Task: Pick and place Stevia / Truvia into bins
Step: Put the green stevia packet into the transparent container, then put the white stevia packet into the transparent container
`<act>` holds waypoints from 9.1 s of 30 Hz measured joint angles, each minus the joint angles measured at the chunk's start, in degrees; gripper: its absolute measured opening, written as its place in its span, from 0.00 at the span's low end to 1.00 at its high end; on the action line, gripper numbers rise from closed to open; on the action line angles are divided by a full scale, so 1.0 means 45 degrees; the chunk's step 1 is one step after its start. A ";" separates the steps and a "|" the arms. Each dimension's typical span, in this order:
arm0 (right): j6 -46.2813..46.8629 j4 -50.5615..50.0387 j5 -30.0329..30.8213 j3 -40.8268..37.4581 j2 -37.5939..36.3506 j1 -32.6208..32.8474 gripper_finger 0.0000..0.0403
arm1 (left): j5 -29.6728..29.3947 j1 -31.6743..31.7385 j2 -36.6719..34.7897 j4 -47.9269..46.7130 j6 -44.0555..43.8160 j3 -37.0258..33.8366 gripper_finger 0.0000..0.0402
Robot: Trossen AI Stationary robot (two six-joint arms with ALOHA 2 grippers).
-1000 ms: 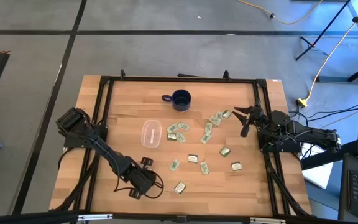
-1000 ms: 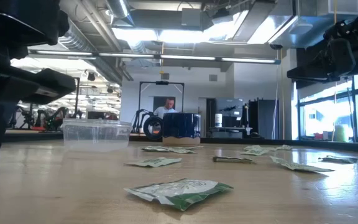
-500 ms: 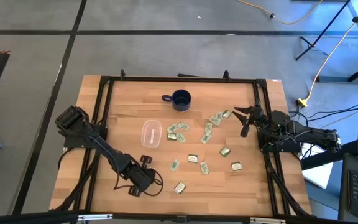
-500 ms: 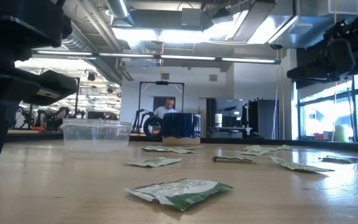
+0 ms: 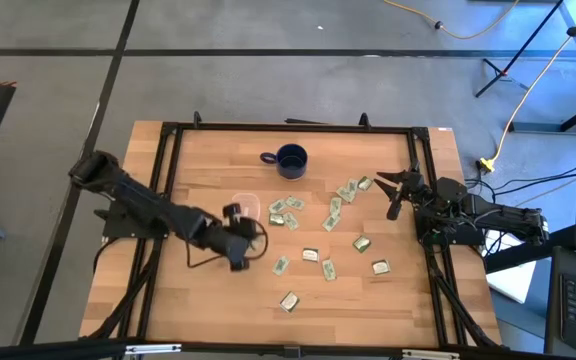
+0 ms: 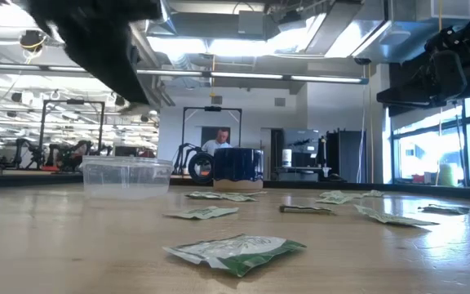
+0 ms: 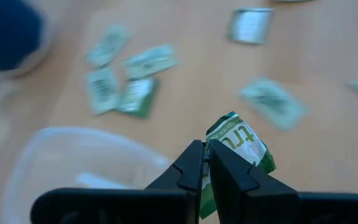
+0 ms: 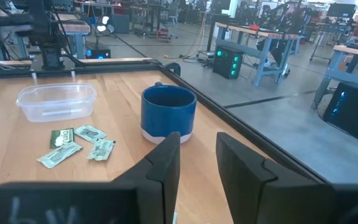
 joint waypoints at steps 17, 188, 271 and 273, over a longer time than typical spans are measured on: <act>0.0034 0.0000 0.0005 0.0000 0.0001 -0.0003 0.27 | 0.0997 0.3201 0.0304 -0.0964 0.0625 -0.1339 0.05; -0.0282 0.0019 0.0117 0.0000 0.0000 -0.0004 0.27 | 0.3105 0.5379 0.1951 -0.2934 0.3978 0.2855 0.14; -0.0320 0.0000 0.0117 0.0004 0.0005 -0.0001 0.27 | 0.4949 0.5542 0.3040 -0.4151 0.5443 0.4654 0.01; -0.0282 0.0000 0.0112 0.0002 0.0005 -0.0002 0.27 | 0.4672 0.5394 0.2604 -0.4360 0.4890 0.4422 0.01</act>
